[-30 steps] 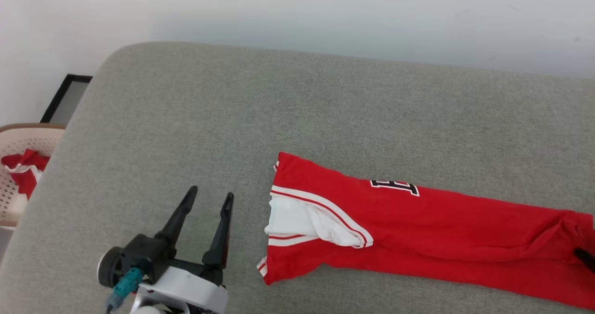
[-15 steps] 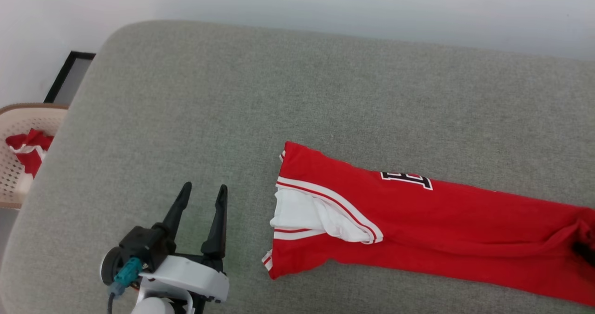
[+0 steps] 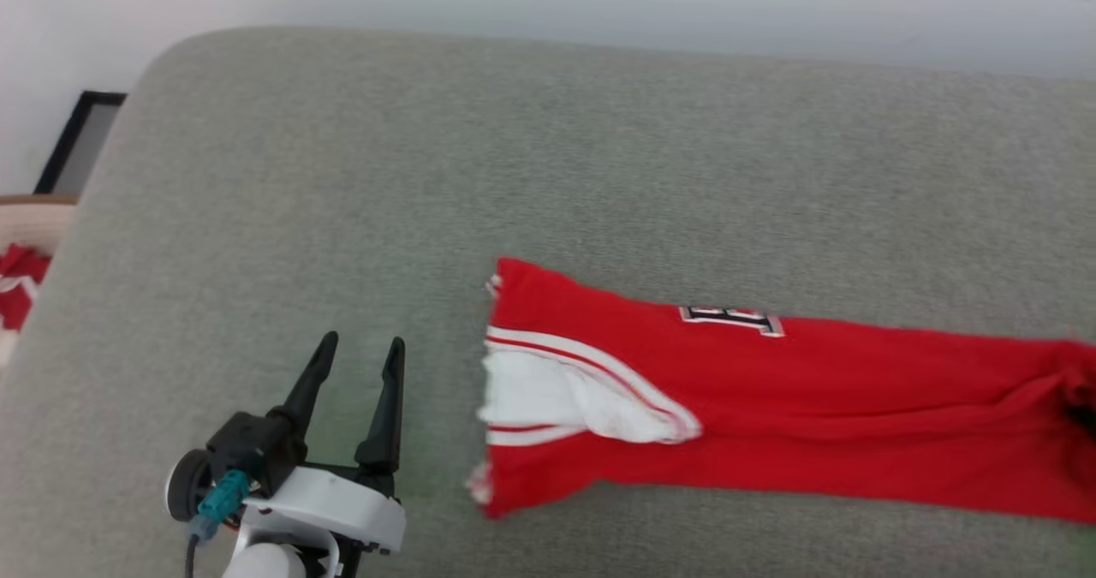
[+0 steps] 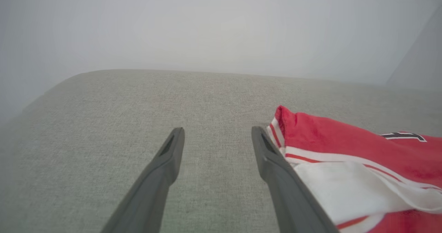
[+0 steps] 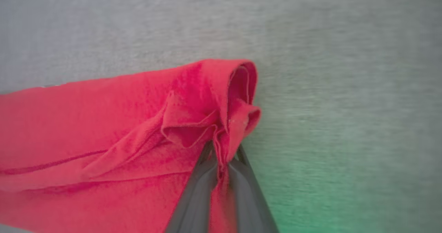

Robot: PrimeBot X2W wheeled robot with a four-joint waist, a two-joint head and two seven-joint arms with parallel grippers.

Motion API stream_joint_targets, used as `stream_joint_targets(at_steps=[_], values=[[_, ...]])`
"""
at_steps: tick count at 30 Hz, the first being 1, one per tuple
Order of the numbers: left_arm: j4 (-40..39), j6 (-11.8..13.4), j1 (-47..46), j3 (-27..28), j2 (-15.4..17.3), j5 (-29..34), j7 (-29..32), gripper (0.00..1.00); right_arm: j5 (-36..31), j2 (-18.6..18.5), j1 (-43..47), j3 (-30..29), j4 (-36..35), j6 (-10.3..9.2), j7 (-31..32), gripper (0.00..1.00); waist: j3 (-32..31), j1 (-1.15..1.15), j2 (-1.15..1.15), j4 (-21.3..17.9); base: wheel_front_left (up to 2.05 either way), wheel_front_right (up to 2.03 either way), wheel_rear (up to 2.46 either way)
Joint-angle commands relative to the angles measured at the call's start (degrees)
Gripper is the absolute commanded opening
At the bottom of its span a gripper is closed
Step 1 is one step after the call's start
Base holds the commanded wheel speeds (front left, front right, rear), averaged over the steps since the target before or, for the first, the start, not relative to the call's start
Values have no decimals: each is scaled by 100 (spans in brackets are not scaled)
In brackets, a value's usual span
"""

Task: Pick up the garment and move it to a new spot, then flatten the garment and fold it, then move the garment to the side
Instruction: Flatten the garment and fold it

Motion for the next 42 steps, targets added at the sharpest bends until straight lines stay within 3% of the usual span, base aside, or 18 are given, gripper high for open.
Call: stream_joint_targets(at_steps=[1, 13, 18, 24, 31, 36, 42], values=[[-25, -21, -3, 0, 37, 12, -5, 100, -40, -144, -10, -110, 115, -24, -65, 0, 27, 0, 0, -162, 0, 0, 0], [-127, -20, -187, -52, 245, -50, -5, 100, -523, -1062, -331, -1224, 1006, -17, -710, 0, 179, 0, 0, -651, 0, 0, 0], [-83, -17, -179, -20, 229, -84, -5, 100, -522, -1120, -375, -1400, 1128, -16, -828, 0, 188, 0, 0, -697, 0, 0, 0], [-103, -17, -59, 12, 149, -87, -5, 100, -240, -680, -182, -865, 465, -15, -529, 0, 25, 0, 0, -680, 0, 0, 0], [-106, -17, 103, 51, -1, -151, -5, 100, 173, 4, 62, 35, -1067, -15, 32, 0, -168, 0, 0, -591, 0, 0, 0], [-145, -17, 170, 72, -94, -175, -5, 100, 294, 281, 171, 546, -2070, -15, 457, 0, -283, 0, 0, -403, 0, 0, 0], [-188, -18, 273, 107, -184, -174, -5, 100, 206, 537, -55, 1101, -2531, -15, 779, 0, -334, 0, 0, -197, 0, 0, 0]])
